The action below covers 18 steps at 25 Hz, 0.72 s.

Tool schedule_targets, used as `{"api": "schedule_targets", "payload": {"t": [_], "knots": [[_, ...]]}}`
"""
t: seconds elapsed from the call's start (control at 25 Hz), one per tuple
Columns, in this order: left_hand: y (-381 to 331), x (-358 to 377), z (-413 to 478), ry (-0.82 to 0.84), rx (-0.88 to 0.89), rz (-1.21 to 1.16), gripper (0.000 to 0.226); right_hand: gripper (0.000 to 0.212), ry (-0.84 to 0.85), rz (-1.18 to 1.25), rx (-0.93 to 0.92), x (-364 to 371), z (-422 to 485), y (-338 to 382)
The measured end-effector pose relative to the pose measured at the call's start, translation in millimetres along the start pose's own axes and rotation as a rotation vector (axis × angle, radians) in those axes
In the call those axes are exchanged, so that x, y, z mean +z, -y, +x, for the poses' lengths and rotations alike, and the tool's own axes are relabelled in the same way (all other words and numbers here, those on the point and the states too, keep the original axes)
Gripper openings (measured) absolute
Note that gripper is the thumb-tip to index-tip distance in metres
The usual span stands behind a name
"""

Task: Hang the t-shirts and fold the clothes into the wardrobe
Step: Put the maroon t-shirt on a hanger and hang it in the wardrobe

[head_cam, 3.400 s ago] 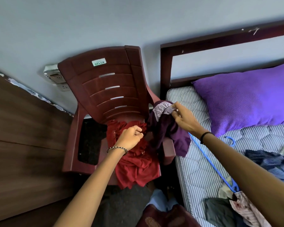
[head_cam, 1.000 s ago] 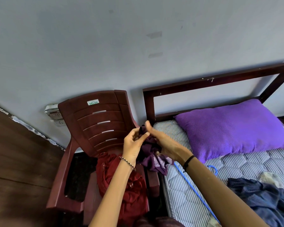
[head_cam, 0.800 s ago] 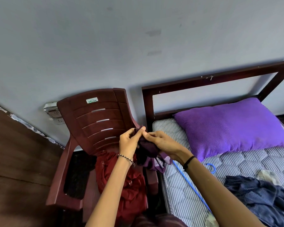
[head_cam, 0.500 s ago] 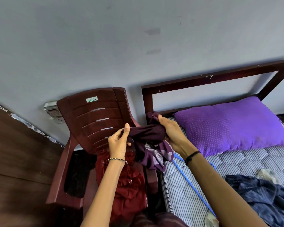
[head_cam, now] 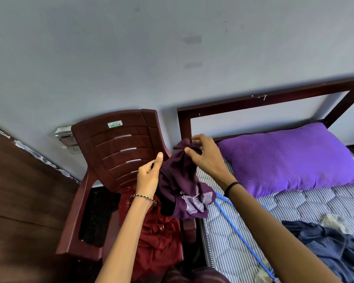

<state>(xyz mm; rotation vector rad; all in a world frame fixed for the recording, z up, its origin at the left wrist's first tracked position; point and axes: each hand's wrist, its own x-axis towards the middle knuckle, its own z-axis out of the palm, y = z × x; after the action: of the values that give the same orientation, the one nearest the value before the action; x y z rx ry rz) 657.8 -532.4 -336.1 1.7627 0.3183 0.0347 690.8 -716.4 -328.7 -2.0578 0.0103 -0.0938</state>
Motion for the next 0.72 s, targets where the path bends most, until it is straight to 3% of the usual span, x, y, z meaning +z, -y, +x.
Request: {"api": "schedule_targets", "payload": {"t": [0.08, 0.16, 0.2, 0.32, 0.44, 0.48, 0.56, 0.72], "knots": [[-3.5, 3.1, 4.4, 0.064, -0.006, -0.100, 0.046, 0.042, 0.198, 0.023, -0.117, 0.4, -4.4, -1.3], [-12.4, 8.5, 7.0, 0.137, 0.017, -0.136, 0.037, 0.044, 0.539, 0.145, -0.036, 4.3, -11.3, 6.7], [-18.4, 11.0, 6.3, 0.158, 0.026, -0.127, 0.037, 0.045, 0.628, 0.119, -0.027, 10.3, -11.9, 5.6], [-21.0, 13.1, 8.2, 0.203, 0.023, -0.106, 0.036, 0.016, 0.563, -0.032, -0.135, 18.4, -12.7, 0.3], [-12.8, 5.7, 7.2, 0.300, 0.022, -0.150, 0.018, 0.015, 0.373, 0.195, -0.116, 10.2, -9.2, 4.0], [-6.8, 5.0, 6.4, 0.339, 0.025, -0.111, 0.022, 0.033, 0.320, 0.272, -0.106, 4.2, -7.0, 7.2], [3.9, 8.6, 5.1, 0.335, 0.040, 0.069, 0.030, 0.051, 0.266, 0.386, -0.057, -7.6, -0.7, 15.5], [33.9, 20.2, 18.0, 0.247, -0.036, 0.688, 0.021, 0.041, 0.265, 0.625, 0.016, -19.3, 3.1, 34.8]]}}
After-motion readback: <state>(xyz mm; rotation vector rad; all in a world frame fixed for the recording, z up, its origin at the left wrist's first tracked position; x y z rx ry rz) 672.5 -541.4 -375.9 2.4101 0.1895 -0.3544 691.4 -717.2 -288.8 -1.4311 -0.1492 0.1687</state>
